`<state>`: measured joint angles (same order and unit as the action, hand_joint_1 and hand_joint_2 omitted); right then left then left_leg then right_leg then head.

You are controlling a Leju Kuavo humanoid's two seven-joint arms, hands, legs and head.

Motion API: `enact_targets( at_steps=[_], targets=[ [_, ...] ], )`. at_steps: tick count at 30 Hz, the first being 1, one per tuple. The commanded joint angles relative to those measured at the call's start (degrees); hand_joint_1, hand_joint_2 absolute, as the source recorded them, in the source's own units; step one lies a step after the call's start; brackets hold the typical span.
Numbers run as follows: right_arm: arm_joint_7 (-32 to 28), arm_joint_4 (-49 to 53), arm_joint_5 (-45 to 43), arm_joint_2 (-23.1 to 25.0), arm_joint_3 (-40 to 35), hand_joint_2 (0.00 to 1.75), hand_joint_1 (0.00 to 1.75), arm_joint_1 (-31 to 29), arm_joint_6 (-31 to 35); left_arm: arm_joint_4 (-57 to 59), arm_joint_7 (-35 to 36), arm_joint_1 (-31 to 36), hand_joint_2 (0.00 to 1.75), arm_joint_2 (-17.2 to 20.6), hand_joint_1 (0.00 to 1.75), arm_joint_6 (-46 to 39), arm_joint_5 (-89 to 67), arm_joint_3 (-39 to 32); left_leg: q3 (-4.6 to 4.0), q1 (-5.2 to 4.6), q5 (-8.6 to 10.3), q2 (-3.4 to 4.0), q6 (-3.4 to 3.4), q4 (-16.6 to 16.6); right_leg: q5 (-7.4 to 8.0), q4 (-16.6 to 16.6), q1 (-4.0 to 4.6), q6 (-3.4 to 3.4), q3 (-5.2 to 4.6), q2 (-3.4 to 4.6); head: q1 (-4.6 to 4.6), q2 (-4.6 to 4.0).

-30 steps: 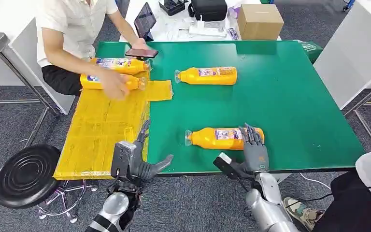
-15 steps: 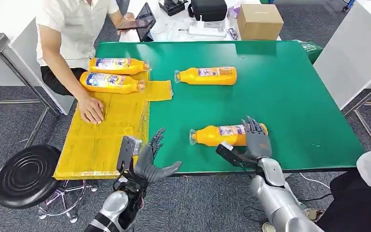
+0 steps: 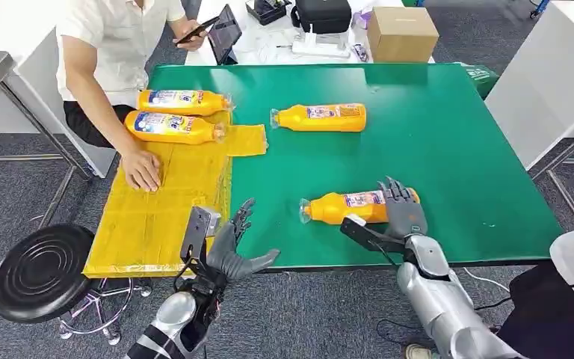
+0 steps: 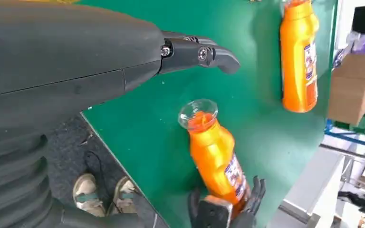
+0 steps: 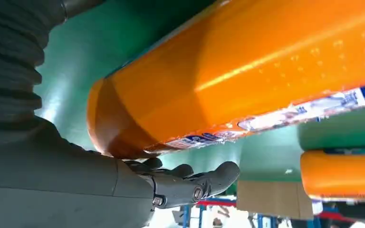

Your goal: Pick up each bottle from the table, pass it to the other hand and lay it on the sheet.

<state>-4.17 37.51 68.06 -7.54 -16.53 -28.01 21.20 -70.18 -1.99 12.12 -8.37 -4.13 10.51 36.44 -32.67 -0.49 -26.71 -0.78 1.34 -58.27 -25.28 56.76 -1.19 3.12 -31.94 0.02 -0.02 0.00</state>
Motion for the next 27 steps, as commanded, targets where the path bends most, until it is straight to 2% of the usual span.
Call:
enact_targets(
  at_steps=[1,7,10,15,19,25,26,27],
  targets=[
    [1.1,0.9,-0.4,-1.6,-7.1,1.75,0.00,-0.4,-3.7,1.0,1.3,1.7,1.75,2.6,0.00,0.5,-0.1,2.3,0.07,0.02,0.01,0.04,-0.06,0.0,0.01,0.0,0.03,-0.08,0.08,0.00,0.02,0.00],
    [3.0,-4.7,-1.7,-1.7,-8.0,1.75,0.00,-3.4,-6.9,1.7,2.4,2.4,1.75,2.3,0.00,0.7,1.0,2.7,0.09,0.04,0.00,0.06,-0.07,0.0,0.02,0.0,0.04,-0.09,0.09,0.02,0.00,0.00],
    [4.1,-8.7,-1.9,-1.8,-9.2,1.75,0.00,-5.4,-11.2,1.6,2.8,2.7,1.75,2.7,0.00,0.9,2.0,2.9,0.12,0.04,0.02,0.10,-0.08,0.0,0.02,0.0,0.05,-0.09,0.10,0.00,0.00,0.00],
    [2.8,-7.1,-1.6,-1.2,-10.4,1.75,0.00,-5.6,-7.7,-0.1,3.0,2.2,1.75,3.2,0.00,1.1,2.3,3.1,0.21,0.09,0.04,0.15,-0.09,0.0,0.06,-0.1,0.10,-0.12,0.19,-0.02,0.02,0.00],
    [2.4,-4.3,-1.4,-1.2,-12.5,1.75,0.00,-6.3,-8.7,-0.6,3.0,2.0,1.75,3.2,0.00,1.2,2.7,3.2,0.19,0.05,0.00,0.24,-0.08,0.0,0.06,0.0,0.06,-0.06,0.15,0.09,0.02,0.00],
    [1.6,-5.5,-2.4,-1.6,-13.3,1.75,0.00,-7.4,-10.1,-0.6,2.9,2.1,1.75,3.1,0.00,1.2,3.1,3.3,0.19,0.05,0.02,0.21,-0.08,0.0,0.07,0.0,0.06,-0.06,0.15,0.05,0.00,0.00],
    [1.2,-6.0,-2.7,-1.9,-13.5,1.75,1.43,-7.7,-10.7,-0.6,2.8,2.1,1.75,3.1,0.00,1.2,3.4,3.2,0.15,0.09,0.02,0.23,-0.13,0.0,0.08,0.0,0.10,-0.12,0.12,0.05,0.00,0.00],
    [0.9,-6.9,-3.5,-1.9,-13.5,1.75,1.71,-8.0,-11.9,-0.6,2.7,2.1,1.75,3.0,0.00,1.1,3.7,3.2,0.18,0.06,0.01,0.24,-0.10,0.0,0.08,0.0,0.07,-0.08,0.14,0.07,0.00,0.00]
  ],
)
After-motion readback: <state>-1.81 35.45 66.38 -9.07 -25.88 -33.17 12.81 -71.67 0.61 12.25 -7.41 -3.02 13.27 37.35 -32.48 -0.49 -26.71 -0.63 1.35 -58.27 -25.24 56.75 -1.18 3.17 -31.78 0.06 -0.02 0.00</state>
